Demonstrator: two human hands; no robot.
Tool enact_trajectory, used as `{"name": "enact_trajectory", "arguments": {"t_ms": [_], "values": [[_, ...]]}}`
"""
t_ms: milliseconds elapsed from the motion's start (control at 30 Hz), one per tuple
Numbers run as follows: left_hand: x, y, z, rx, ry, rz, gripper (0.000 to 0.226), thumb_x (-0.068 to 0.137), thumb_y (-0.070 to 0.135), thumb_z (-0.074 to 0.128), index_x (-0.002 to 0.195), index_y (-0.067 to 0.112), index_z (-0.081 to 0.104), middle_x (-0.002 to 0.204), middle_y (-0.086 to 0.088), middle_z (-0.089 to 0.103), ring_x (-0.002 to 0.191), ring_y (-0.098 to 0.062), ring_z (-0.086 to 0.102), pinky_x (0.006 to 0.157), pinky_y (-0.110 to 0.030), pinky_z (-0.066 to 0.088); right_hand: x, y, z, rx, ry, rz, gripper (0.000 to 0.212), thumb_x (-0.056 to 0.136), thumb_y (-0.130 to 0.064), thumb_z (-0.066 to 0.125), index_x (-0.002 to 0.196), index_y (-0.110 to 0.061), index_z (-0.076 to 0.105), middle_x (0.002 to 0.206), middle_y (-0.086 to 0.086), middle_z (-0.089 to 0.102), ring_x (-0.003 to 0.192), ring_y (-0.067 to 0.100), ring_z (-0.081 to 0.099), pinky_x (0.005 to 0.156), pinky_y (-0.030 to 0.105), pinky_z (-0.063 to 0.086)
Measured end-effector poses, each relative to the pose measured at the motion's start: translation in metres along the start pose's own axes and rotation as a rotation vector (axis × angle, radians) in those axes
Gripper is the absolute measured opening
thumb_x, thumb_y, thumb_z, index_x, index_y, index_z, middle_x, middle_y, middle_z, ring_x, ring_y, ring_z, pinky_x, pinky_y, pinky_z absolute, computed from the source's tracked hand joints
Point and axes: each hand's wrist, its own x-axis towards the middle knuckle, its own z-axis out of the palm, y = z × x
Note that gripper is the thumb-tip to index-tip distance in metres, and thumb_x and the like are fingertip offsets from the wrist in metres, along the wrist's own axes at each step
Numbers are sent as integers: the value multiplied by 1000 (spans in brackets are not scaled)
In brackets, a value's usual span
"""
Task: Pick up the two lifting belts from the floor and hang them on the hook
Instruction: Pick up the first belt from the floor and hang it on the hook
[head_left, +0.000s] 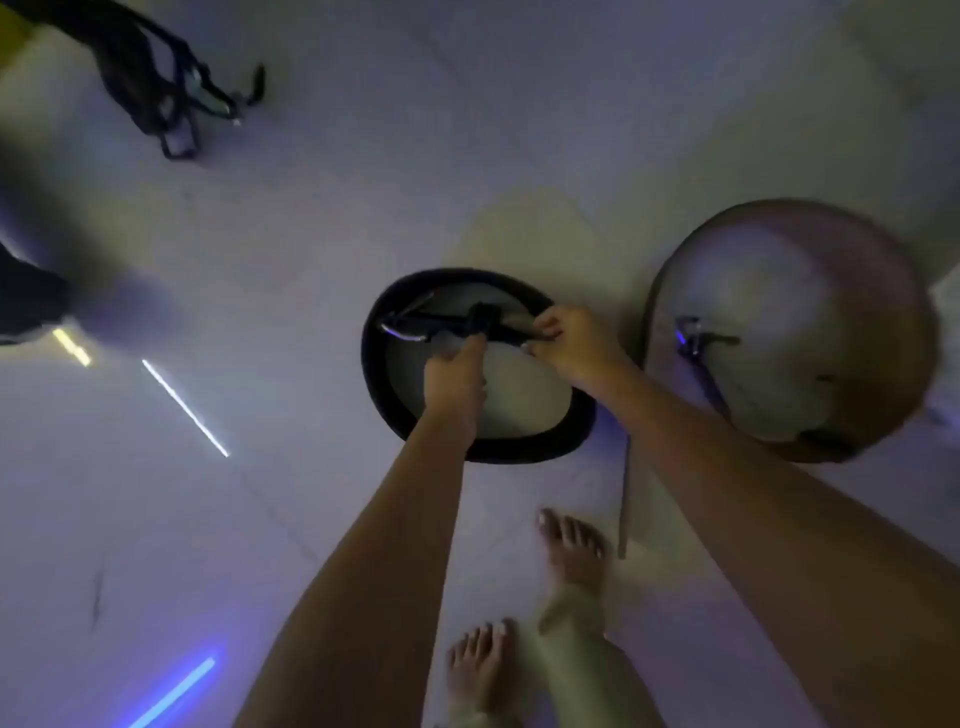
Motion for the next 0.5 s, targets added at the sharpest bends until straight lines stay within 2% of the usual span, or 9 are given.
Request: {"name": "enact_trajectory", "arguments": {"t_ms": [33, 67, 133, 200, 300, 367, 433, 500], "values": [[12, -2, 6, -73, -11, -18, 22, 86, 33, 62, 79, 13, 56, 77, -8, 53, 68, -20, 52, 58, -30, 42, 9, 7, 10, -54, -26, -21, 35, 84, -16, 64, 115, -2, 61, 116, 18, 66, 109, 30, 61, 88, 28, 43], [26, -5, 11, -96, -26, -27, 31, 84, 40, 64, 96, 12, 58, 93, -10, 56, 82, -22, 57, 64, -31, 46, 17, 13, 17, -96, -12, -63, 34, 86, -17, 62, 116, -3, 61, 117, 17, 66, 109, 29, 60, 88, 27, 42], [44, -6, 20, -161, -95, -51, 71, 79, 50, 66, 135, 13, 43, 127, -9, 51, 114, -28, 54, 80, -37, 51, 25, 24, 25, -98, 34, -119, 32, 89, -19, 57, 116, -4, 63, 116, 16, 67, 108, 29, 61, 82, 21, 39], [46, -4, 26, -210, -126, -33, 82, 78, 50, 67, 144, 20, 30, 137, -6, 46, 121, -31, 50, 88, -44, 51, 24, 28, 27, -115, 82, -197, 30, 91, -19, 55, 114, -3, 65, 113, 18, 69, 105, 31, 62, 81, 23, 40], [28, 5, 32, -267, -180, -18, 68, 80, 35, 70, 137, 19, 37, 118, -4, 57, 106, -29, 59, 82, -46, 53, 13, 24, 18, -238, 72, -294, 27, 90, -18, 54, 104, 0, 68, 98, 22, 68, 92, 36, 63, 73, 33, 44], [4, 12, 31, -291, -192, 28, 45, 87, 16, 64, 127, 13, 45, 96, -5, 62, 84, -25, 62, 69, -38, 54, -7, 12, 10, -249, 93, -334, 26, 89, -18, 55, 99, 2, 69, 93, 23, 67, 88, 36, 62, 71, 35, 44], [-27, 21, 27, -267, -173, 47, 34, 91, 6, 54, 125, 7, 49, 85, -7, 61, 70, -23, 58, 59, -33, 51, -39, -5, -3, -184, 104, -337, 25, 88, -18, 58, 95, 2, 71, 90, 23, 69, 84, 34, 63, 69, 32, 44], [-65, 29, 16, -208, -147, 65, 27, 93, 2, 48, 119, 6, 52, 88, -10, 60, 70, -24, 57, 61, -35, 51, -76, -21, -20, -21, 101, -275, 22, 87, -18, 60, 89, 1, 73, 86, 21, 72, 81, 31, 66, 67, 30, 44]]}}
